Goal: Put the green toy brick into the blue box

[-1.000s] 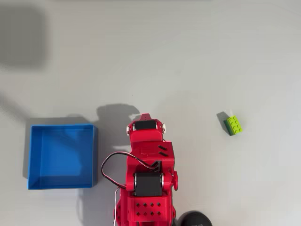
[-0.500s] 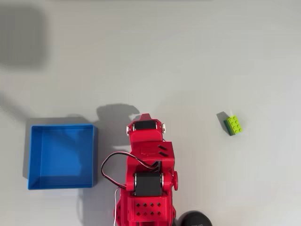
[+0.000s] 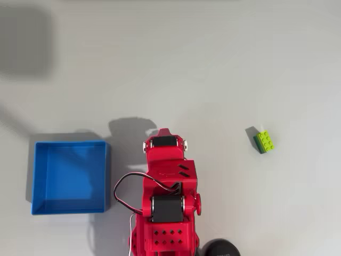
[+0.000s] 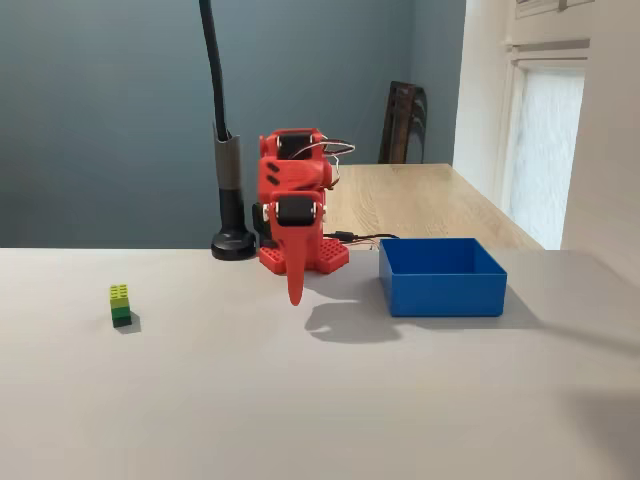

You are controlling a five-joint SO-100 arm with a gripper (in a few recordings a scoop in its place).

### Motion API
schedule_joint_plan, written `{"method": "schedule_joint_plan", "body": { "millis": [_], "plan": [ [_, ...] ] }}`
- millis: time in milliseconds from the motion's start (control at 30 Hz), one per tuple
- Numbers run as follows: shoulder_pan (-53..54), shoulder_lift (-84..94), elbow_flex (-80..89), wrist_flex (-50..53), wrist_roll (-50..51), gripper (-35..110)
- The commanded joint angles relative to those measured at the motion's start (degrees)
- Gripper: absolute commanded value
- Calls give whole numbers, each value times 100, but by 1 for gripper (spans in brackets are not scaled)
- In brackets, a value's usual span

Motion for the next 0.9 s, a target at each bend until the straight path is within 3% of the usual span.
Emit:
{"method": "schedule_joint_plan", "body": {
  "millis": [0,467,867],
  "plan": [
    [35,44,-606,255,9,0],
    [229,-3023,-3208,1723,1371,0],
    [677,-4649,-5098,3428,2259,0]
  ]
}}
